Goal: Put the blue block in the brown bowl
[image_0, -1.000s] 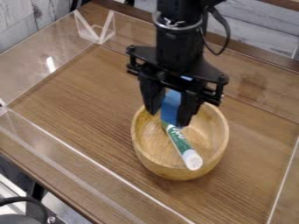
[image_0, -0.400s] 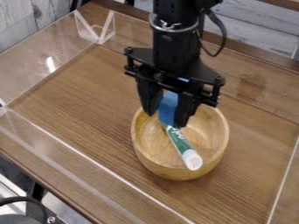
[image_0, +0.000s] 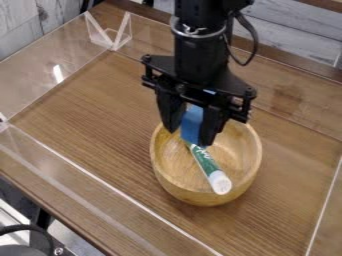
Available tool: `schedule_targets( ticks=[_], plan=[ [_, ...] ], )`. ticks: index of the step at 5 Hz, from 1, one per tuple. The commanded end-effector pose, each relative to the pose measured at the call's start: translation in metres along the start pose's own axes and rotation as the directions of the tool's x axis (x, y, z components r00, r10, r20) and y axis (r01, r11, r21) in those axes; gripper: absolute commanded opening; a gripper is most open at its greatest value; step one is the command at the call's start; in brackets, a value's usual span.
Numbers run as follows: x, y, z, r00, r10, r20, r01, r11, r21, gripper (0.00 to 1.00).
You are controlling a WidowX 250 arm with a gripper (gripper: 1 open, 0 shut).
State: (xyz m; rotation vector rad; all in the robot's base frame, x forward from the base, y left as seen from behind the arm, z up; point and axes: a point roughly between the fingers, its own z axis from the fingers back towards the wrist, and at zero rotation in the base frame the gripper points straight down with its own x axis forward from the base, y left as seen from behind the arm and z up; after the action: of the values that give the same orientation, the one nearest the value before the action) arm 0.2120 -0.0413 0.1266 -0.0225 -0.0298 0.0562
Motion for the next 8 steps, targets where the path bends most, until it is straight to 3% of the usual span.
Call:
schedule_targets(
  ticks=[1,8],
  plan=[
    [0.0034,0.0018,0.0107,0.999,0.011,0.05,-0.01,1.0,-0.012,0.0],
    [0.004,0.004,0.0076,0.998,0.029,0.055,-0.028,0.999,-0.022,0.0]
  ],
)
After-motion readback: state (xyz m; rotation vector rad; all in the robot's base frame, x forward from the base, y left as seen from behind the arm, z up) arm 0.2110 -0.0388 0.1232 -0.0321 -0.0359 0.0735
